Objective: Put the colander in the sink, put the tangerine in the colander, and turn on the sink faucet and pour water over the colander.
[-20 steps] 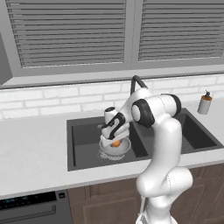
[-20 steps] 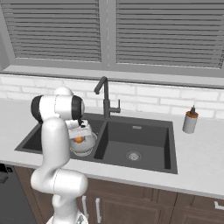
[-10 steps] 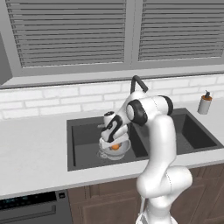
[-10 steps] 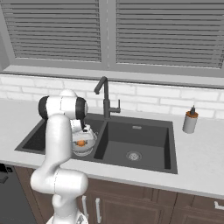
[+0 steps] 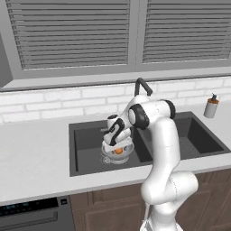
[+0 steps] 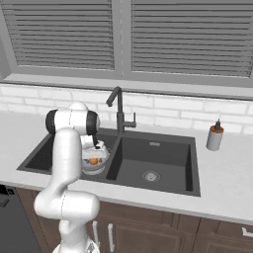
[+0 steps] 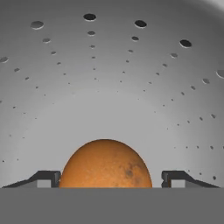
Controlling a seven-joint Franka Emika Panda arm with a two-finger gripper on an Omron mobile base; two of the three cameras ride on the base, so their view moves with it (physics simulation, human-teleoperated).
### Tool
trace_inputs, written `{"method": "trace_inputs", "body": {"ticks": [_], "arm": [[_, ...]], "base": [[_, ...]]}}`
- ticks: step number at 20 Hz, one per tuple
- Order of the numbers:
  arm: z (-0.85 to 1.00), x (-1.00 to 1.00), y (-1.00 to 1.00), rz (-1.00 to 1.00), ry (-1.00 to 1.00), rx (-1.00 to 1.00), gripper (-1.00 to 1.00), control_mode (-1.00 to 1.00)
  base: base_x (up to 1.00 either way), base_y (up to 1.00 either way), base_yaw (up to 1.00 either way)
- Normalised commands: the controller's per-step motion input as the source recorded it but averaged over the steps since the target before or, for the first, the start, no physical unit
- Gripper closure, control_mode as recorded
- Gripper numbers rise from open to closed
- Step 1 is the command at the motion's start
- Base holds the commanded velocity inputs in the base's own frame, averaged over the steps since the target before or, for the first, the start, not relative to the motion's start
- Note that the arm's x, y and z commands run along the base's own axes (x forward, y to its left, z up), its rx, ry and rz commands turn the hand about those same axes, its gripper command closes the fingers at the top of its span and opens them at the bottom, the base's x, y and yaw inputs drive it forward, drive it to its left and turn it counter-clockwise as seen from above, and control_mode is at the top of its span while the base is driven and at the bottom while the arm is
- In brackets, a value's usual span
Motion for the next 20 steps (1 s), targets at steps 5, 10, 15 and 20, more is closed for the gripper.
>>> {"method": "trace_inputs", "body": {"ticks": [5, 10, 15, 20], "arm": [[0.43, -0.21, -0.15, -0.04, -0.10, 0.00, -1.00, -1.00], [0.96, -0.33, -0.15, -0.05, -0.18, 0.00, -1.00, -1.00], [0.89, -0.10, -0.06, -0.03, -0.06, 0.02, -1.00, -1.00], [0.72, -0.02, -0.06, 0.00, -0.01, 0.07, -1.00, -1.00]], "base": [[0.00, 0.00, 0.00], [0.00, 0.00, 0.00], [0.00, 0.00, 0.00], [0.00, 0.00, 0.00]]}}
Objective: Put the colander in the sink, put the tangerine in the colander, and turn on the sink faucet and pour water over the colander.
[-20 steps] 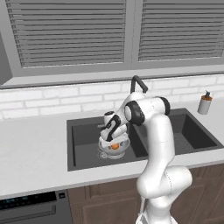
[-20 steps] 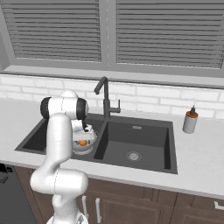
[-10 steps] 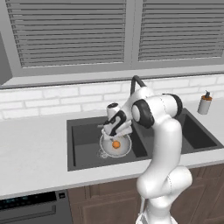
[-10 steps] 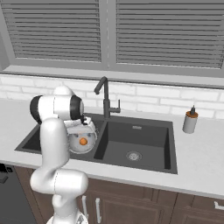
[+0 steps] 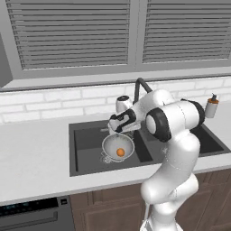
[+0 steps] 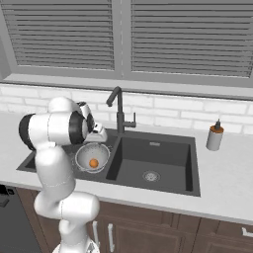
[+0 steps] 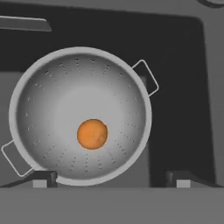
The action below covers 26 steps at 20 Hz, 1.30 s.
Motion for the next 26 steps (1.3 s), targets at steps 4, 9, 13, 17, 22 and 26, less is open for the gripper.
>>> {"method": "trace_inputs", "body": {"ticks": [4, 9, 13, 17, 22, 26], "arm": [[1.00, -0.45, -0.01, 0.00, -0.11, 0.14, -1.00, -1.00], [1.00, -0.54, 0.26, 0.00, -0.13, 0.12, -1.00, -1.00], [1.00, -0.41, 0.47, 0.00, -0.10, 0.05, -1.00, -1.00], [1.00, -0.47, 0.28, 0.00, -0.16, 0.00, -1.00, -1.00], [1.00, -0.50, 0.00, 0.00, -0.20, 0.00, -1.00, -1.00], [1.00, -0.42, -0.07, 0.00, -0.18, 0.00, -1.00, -1.00]], "base": [[0.00, 0.00, 0.00], [0.00, 0.00, 0.00], [0.00, 0.00, 0.00], [0.00, 0.00, 0.00], [0.00, 0.00, 0.00], [0.00, 0.00, 0.00]]}}
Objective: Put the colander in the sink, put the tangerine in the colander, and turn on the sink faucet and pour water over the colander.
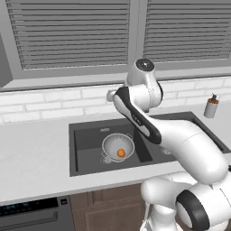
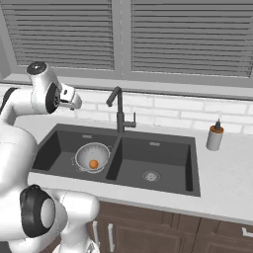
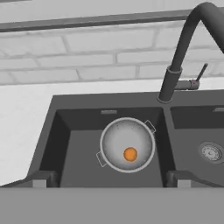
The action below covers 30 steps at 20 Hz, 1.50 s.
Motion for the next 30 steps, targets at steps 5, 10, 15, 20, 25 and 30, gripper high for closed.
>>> {"method": "trace_inputs", "body": {"ticks": [5, 10, 15, 20, 25, 30], "arm": [[1.00, -0.24, -0.39, 0.00, -0.12, 0.00, -1.00, -1.00], [0.97, -0.02, -0.63, 0.00, -0.05, 0.00, -1.00, -1.00], [0.31, 0.00, -0.59, 0.00, 0.00, -0.01, -1.00, -1.00], [-0.51, 0.00, -0.41, 0.00, 0.00, -0.03, -1.00, -1.00], [-0.68, 0.00, -0.34, 0.00, 0.00, -0.01, -1.00, -1.00], [-0.31, 0.13, -0.26, 0.00, 0.00, -0.01, -1.00, -1.00]], "base": [[0.00, 0.00, 0.00], [0.00, 0.00, 0.00], [0.00, 0.00, 0.00], [0.00, 0.00, 0.00], [0.00, 0.00, 0.00], [0.00, 0.00, 0.00]]}}
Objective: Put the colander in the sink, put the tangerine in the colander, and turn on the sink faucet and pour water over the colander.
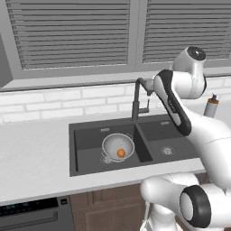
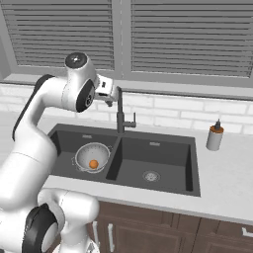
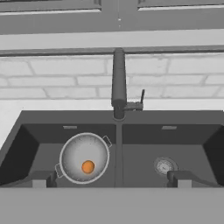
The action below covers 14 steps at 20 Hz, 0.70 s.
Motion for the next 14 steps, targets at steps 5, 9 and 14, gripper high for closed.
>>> {"method": "trace_inputs", "body": {"ticks": [5, 9, 14], "arm": [[-0.01, 0.60, -0.03, 0.00, 0.00, 0.00, -1.00, -1.00], [0.00, 0.66, 0.00, 0.00, 0.01, 0.00, -1.00, -1.00], [-0.10, 0.49, 0.00, 0.00, 0.09, 0.00, -1.00, -1.00]], "base": [[0.00, 0.00, 0.00], [0.00, 0.00, 0.00], [0.00, 0.00, 0.00]]}}
